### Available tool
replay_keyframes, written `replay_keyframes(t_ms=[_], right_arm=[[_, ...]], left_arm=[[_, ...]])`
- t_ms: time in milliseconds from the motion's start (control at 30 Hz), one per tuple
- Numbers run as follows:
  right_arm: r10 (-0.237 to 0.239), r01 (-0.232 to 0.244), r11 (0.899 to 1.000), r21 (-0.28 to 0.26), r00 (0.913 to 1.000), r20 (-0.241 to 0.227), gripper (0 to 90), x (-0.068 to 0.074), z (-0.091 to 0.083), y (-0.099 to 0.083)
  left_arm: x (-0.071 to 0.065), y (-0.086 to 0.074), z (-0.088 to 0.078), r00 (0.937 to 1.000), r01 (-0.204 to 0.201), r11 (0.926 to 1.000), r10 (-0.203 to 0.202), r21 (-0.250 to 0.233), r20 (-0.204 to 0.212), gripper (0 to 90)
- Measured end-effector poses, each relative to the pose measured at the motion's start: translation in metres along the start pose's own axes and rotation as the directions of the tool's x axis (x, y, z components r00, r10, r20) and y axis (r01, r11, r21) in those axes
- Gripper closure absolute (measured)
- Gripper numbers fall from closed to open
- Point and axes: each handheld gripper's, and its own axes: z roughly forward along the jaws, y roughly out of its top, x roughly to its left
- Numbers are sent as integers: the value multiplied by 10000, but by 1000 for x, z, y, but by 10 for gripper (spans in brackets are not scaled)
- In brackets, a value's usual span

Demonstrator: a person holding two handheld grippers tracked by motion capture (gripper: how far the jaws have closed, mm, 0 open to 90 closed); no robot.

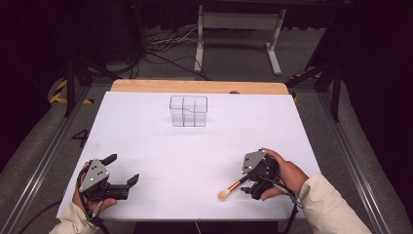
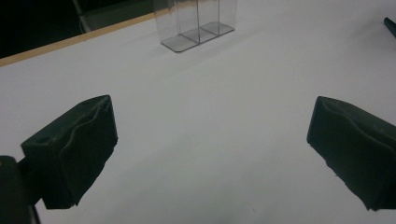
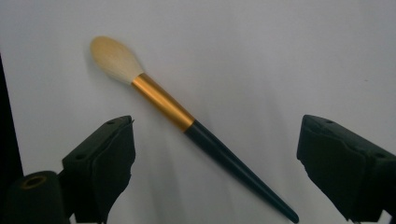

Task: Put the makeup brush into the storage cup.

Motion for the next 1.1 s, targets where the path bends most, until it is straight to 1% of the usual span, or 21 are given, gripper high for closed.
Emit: replay_keyframes(t_ms=[33,67,100,133,233,300,367,433,467,500,533,567,667,767,800,867,900,933,967,1033,1100], right_arm=[[-48,51,9999,129,9997,-239,134,1,5,4],[-186,197,9994,280,9991,-375,145,1,7,6],[-337,366,9978,558,9981,-516,147,1,12,9],[-411,445,9969,648,9978,-528,152,2,14,10],[-618,688,9933,932,9952,-759,176,1,22,15],[-690,783,9909,1094,9939,-862,207,1,25,18],[-770,900,9877,1276,9917,-1033,258,2,28,20],[-996,1168,9819,1493,9880,-1179,303,2,32,22],[-1057,1241,9806,1514,9866,-1245,353,1,32,22],[-1071,1263,9805,1507,9858,-1294,369,1,33,23],[-1178,1390,9775,1584,9836,-1364,408,1,35,23],[-1216,1446,9770,1564,9815,-1479,448,1,36,23],[-1189,1454,9757,1642,9798,-1608,521,0,38,23],[-1203,1526,9740,1672,9747,-1886,626,1,37,24],[-1227,1563,9738,1653,9727,-1969,660,2,38,24],[-1318,1720,9694,1752,9666,-2198,745,4,37,26],[-1374,1776,9688,1730,9654,-2217,774,5,38,26],[-1473,1889,9663,1751,9629,-2263,782,6,37,26],[-1531,1939,9654,1744,9627,-2231,783,6,37,26],[-1598,1957,9676,1593,9638,-2136,784,7,36,24],[-1543,1846,9722,1440,9678,-1989,784,7,35,22]], left_arm=[[0,0,0,10000,-27,10000,27,12,12,25],[-1,-1,-1,10000,-1,10000,1,9,9,25],[-1,-1,-2,10000,-2,10000,2,19,-11,25],[0,-2,-3,10000,-28,10000,28,46,-33,25],[0,-3,-6,10000,36,10000,-36,69,-82,25],[0,-4,-8,9999,81,9999,-80,93,-114,26],[0,-5,-10,9999,63,9999,-61,124,-159,27],[-1,-6,-11,9998,87,9998,-84,160,-189,27],[-1,-7,-11,9997,128,9998,-124,170,-198,28],[-1,-7,-12,9997,139,9998,-135,172,-206,28],[-1,-8,-13,9997,151,9997,-148,169,-215,29],[0,-8,-13,9997,121,9998,-118,170,-221,29],[0,-8,-12,9997,182,9997,-179,184,-160,31],[0,-8,-10,9998,165,9996,-167,249,53,31],[0,-8,-10,9998,153,9995,-155,278,82,31],[0,-7,-10,9999,140,9996,-142,237,89,32],[0,-7,-10,9998,152,9996,-154,227,87,32],[0,-7,-10,9998,147,9996,-150,227,101,33],[0,-7,-10,9998,145,9996,-147,240,97,33],[1,-6,-9,9997,215,9994,-217,254,104,34],[0,-6,-7,9996,209,9993,-215,314,178,36]])
